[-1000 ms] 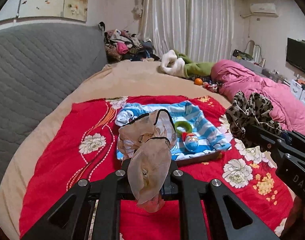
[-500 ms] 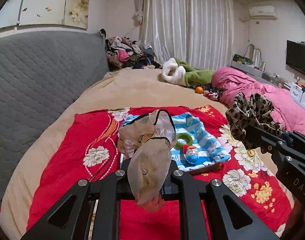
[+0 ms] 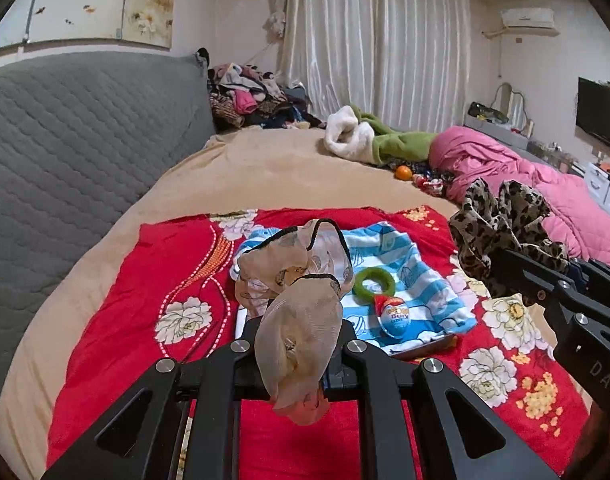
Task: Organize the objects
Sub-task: 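Lift pink scrunchie with left tool while right tool lifts leopard scrunchie over tray, then lower pink scrunchie onto cloth with left tool while right tool lowers leopard scrunchie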
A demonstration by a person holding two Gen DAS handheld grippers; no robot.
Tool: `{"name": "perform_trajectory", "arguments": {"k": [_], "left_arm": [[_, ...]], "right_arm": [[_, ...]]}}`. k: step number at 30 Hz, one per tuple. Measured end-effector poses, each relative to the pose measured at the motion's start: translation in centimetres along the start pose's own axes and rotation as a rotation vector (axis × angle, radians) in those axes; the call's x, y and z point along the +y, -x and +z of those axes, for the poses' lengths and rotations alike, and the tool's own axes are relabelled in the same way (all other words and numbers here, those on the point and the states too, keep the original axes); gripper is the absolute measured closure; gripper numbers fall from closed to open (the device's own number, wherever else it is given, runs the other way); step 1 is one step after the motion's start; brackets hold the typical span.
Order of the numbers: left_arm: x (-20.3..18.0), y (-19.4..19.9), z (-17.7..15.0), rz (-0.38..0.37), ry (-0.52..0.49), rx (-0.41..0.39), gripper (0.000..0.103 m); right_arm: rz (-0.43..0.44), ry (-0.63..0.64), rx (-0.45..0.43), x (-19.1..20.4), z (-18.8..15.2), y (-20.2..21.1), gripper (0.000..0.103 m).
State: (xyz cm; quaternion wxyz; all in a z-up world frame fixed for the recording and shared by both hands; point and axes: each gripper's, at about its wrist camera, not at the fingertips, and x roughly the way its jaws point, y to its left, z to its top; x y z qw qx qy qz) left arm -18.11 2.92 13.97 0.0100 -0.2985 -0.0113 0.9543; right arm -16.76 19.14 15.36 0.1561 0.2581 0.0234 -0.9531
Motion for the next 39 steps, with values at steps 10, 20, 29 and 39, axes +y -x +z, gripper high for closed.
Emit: {"name": "perform_trajectory", "arguments": {"k": [10, 20, 29, 39], "left_arm": [[0.6, -5.8, 0.6, 0.011, 0.003, 0.045, 0.088], [0.3, -12.9, 0.8, 0.019, -0.012, 0.089, 0.088], [1.5, -18.7, 0.0, 0.031, -0.004, 0.132, 0.088], [2.1, -22.9, -1.7, 0.044, 0.008, 0.168, 0.088]], "right_arm": [[-0.011, -0.005, 0.027, -1.4, 0.7, -4.9, 0.079], [-0.022, -0.019, 0.092, -3.3, 0.4, -11.9, 0.079], [-0.015, -0.020, 0.157, -3.2, -1.5, -18.4, 0.079], [-0.018, -0.014, 0.200, -2.8, -3.1, -22.9, 0.079]]}}
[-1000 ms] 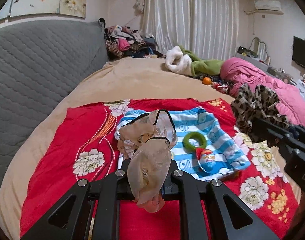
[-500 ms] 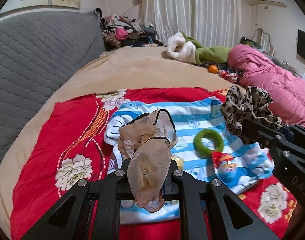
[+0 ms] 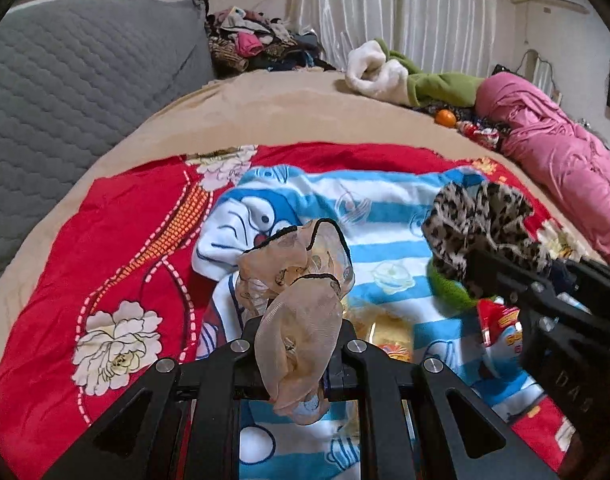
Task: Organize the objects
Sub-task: 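Lower pink scrunchie onto cloth with left tool while right tool lowers leopard scrunchie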
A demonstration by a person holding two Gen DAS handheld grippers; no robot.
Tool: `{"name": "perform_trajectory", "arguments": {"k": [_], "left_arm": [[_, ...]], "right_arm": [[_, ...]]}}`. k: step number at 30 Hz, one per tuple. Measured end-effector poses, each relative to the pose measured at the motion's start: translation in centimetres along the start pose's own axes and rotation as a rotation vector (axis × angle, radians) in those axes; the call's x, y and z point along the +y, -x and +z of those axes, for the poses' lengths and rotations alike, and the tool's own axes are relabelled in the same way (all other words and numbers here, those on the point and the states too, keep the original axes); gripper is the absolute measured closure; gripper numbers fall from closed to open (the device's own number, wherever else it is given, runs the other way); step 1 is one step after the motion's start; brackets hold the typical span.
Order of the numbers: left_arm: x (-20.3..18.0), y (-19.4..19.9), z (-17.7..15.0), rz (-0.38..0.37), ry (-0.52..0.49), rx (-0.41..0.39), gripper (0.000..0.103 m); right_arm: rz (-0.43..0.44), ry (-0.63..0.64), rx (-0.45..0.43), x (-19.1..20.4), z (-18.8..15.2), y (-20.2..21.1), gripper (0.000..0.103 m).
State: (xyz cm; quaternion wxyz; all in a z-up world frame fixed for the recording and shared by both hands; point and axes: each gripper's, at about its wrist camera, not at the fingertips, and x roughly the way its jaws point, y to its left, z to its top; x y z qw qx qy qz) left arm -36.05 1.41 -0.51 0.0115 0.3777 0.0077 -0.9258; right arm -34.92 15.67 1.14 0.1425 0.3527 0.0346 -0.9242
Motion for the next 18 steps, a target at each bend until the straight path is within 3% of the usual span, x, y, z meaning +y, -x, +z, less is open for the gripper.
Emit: {"name": "perform_trajectory", "arguments": {"k": [18], "left_arm": [[-0.3, -2.7, -1.2, 0.018, -0.005, 0.019, 0.088]], "right_arm": [[-0.005, -0.002, 0.061, 0.0, -0.9, -3.8, 0.079]]}}
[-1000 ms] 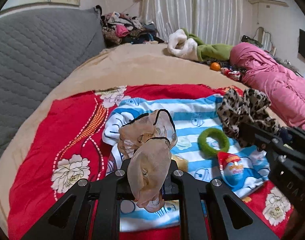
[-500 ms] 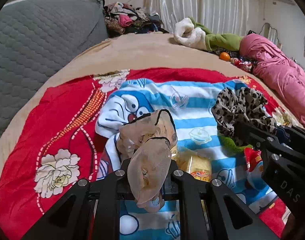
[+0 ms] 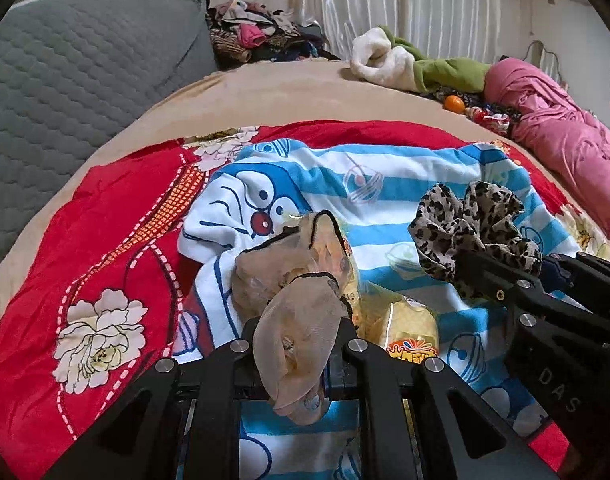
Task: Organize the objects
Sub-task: 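Lower pink scrunchie onto cloth with left tool while right tool lowers leopard scrunchie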
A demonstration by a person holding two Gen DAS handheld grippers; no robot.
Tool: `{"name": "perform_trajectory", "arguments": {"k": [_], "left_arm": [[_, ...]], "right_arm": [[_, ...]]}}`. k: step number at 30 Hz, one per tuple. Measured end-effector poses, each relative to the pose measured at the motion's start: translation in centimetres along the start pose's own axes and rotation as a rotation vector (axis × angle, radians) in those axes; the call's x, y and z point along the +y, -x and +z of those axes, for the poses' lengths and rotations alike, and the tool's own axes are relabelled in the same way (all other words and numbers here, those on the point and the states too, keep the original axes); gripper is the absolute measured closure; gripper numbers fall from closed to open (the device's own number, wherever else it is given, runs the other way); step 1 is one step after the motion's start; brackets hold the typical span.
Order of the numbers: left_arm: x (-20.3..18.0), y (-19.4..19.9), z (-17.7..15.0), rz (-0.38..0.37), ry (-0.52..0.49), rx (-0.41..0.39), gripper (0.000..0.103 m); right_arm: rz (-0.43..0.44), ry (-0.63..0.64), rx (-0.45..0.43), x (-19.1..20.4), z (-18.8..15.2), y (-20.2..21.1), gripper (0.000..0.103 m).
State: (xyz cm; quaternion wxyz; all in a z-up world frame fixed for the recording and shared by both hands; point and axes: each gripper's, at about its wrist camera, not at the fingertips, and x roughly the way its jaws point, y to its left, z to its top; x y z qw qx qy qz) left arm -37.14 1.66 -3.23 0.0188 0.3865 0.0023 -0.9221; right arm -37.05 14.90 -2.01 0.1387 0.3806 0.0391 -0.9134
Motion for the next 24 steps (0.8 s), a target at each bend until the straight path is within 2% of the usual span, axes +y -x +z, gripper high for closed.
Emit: {"name": "perform_trajectory", "arguments": {"k": [10, 24], "left_arm": [[0.0, -0.3, 0.0, -0.004, 0.012, -0.009, 0.086], [0.2, -0.1, -0.5, 0.001, 0.020, -0.021, 0.077]], "right_arm": [[-0.009, -0.005, 0.040, -0.1, -0.6, -1.7, 0.079], [-0.007, -0.005, 0.032, -0.2, -1.2, -2.0, 0.076]]}}
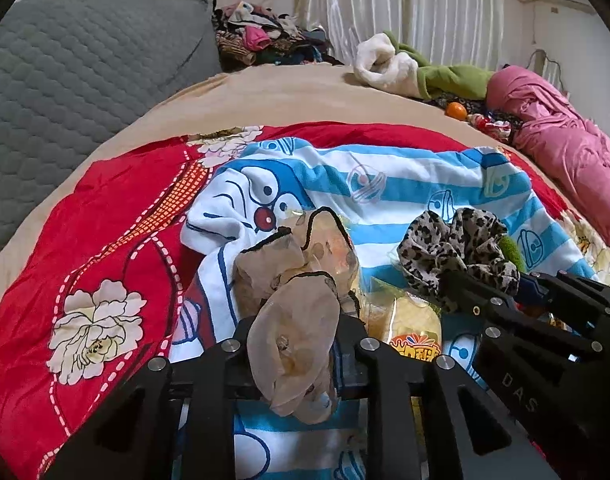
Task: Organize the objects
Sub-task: 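Lower pink scrunchie onto cloth with left tool while right tool lowers leopard scrunchie, then open left tool releasing pink scrunchie while right tool releases leopard scrunchie beside ring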
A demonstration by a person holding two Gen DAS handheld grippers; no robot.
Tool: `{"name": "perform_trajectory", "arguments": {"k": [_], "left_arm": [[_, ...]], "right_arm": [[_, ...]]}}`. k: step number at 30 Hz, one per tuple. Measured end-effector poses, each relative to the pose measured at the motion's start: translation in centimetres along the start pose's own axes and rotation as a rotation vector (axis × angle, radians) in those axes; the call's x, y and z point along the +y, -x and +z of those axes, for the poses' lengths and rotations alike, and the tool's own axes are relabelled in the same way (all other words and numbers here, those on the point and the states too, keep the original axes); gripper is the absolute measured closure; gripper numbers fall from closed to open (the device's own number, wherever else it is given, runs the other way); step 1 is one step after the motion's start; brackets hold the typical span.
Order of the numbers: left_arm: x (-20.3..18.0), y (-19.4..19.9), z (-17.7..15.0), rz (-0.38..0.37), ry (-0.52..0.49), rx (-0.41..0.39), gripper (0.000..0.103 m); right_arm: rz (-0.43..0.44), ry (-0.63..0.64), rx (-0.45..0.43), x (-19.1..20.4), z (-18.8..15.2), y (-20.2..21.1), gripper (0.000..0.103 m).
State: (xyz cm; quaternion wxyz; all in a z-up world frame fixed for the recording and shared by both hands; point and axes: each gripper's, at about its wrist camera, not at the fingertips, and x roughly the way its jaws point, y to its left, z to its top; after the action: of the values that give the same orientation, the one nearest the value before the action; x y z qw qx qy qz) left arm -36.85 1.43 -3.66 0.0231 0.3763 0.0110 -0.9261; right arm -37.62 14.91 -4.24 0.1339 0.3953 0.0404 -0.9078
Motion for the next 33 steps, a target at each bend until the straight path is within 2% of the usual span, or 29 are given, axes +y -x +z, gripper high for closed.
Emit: {"name": "perform_trajectory", "arguments": {"k": [5, 13, 18, 20, 29, 33], "left_arm": [[0.0, 0.1, -0.2, -0.005, 0.005, 0.003, 0.072], [0.1, -0.1, -0.6, -0.012, 0.010, 0.011, 0.055], [0.1, -0.2, -0.9, -0.008, 0.009, 0.011, 0.048], [0.1, -0.2, -1.0, -0.004, 0.006, 0.012, 0.045], [0.2, 0.3, -1.1, -0.004, 0.010, 0.010, 0.039], [0.2, 0.7, -1.3, -0.001, 0.004, 0.016, 0.031]], "right_arm": [[-0.005, 0.003, -0.004, -0.1, 0.0, 0.0, 0.076], [-0.014, 0.012, -0.011, 0.1, -0.2, 0.0, 0.072], [-0.014, 0.009, -0.014, 0.1, -0.2, 0.1, 0.069], [-0.014, 0.005, -0.015, 0.1, -0.2, 0.2, 0.065], [-0.027, -0.002, -0.020, -0.1, -0.1, 1.1, 0.059], [-0.038, -0.003, -0.022, -0.3, 0.0, 1.7, 0.057]]}}
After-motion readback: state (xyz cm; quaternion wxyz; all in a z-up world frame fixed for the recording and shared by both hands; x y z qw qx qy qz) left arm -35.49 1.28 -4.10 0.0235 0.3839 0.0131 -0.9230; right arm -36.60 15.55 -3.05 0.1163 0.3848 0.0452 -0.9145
